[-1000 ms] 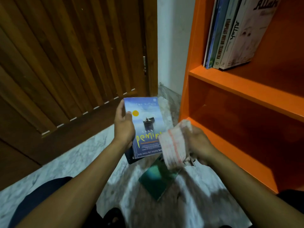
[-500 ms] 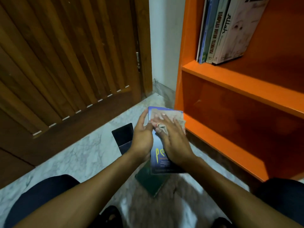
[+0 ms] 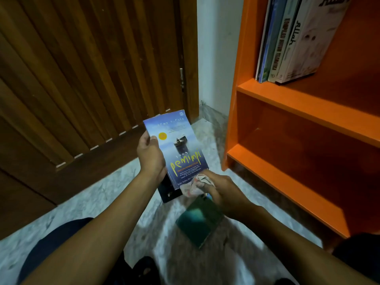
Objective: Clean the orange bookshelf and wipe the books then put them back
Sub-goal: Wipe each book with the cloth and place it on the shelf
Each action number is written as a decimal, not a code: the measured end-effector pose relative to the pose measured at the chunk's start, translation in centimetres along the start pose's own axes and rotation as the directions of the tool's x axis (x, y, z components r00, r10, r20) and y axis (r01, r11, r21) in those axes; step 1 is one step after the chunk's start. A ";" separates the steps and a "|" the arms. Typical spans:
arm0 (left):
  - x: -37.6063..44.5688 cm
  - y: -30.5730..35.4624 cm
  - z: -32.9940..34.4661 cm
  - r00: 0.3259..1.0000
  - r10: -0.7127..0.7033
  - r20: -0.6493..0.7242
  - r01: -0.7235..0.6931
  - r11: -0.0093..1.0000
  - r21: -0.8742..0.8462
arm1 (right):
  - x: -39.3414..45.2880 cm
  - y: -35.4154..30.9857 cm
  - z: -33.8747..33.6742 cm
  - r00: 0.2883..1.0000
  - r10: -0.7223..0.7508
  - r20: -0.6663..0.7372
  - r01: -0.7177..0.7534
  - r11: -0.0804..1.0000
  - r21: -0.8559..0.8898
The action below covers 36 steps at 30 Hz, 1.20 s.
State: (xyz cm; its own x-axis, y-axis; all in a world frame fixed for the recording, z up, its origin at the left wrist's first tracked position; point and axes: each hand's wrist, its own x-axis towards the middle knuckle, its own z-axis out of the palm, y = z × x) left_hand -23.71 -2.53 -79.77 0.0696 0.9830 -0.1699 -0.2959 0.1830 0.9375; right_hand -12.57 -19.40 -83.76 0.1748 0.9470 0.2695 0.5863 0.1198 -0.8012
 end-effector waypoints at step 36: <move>-5.9 3.2 28.4 0.637 0.338 0.693 -0.682 0.665 0.303 | 5.0 -4.1 -29.6 0.486 0.269 -0.831 -0.146 0.963 0.226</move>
State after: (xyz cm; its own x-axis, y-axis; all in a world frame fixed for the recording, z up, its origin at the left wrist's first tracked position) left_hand 1.96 -8.16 -67.20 0.6044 0.6778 0.4187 0.0445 -0.5535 0.8317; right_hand 9.30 -23.93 -63.34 0.9004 0.2450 0.3595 0.3600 0.0445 -0.9319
